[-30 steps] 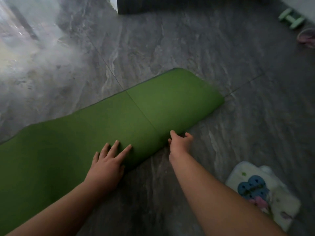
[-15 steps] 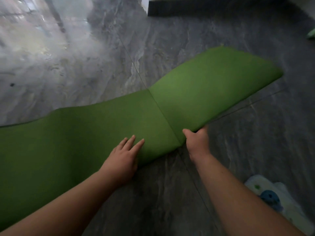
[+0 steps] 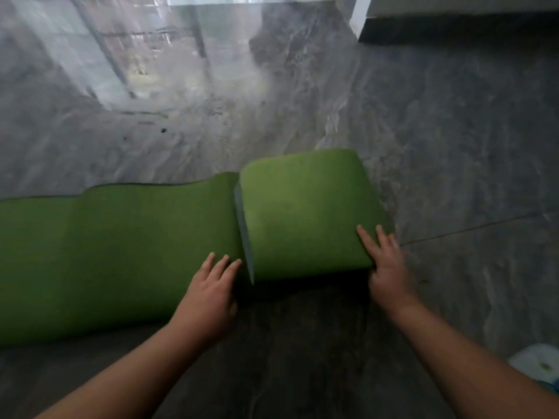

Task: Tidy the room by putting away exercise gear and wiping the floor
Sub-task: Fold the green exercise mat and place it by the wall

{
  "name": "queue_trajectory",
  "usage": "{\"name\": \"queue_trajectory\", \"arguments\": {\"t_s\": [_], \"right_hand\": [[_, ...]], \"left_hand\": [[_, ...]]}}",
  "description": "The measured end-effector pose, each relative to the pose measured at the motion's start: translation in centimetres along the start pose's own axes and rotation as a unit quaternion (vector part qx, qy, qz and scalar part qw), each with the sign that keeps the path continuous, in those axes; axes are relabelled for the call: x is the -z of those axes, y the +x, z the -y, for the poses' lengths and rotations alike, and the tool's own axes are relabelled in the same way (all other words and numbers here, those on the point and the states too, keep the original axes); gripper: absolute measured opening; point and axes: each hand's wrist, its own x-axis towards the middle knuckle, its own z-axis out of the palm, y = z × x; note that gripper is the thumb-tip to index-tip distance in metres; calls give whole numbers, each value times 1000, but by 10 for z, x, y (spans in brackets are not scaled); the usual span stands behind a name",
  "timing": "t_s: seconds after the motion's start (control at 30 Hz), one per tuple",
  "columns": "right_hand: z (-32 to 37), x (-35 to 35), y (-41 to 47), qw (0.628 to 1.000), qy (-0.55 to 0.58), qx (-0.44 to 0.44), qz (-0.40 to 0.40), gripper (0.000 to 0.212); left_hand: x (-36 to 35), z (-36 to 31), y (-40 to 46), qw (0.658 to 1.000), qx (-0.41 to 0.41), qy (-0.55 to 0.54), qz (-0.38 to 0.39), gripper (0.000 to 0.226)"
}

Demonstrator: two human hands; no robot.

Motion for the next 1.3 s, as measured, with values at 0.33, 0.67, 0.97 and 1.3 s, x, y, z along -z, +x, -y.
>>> {"name": "queue_trajectory", "arguments": {"t_s": [0.33,0.67,0.97,1.3], "right_hand": [[63,-52,-33,932,-319,135,106,93],[132,-93,-38,919,-250,274,138,76],[134,-112,-42,924,-222,221,218,73],[143,-103,-34,893,-285,255,236,74]], "left_hand": [[-18,17,-24,999,-14,0,33,79],[-22,32,-28,999,27,37,25,82],[-33,49,-28,995,32,57,74,80],[-18,55,-37,998,11,54,35,79]]}}
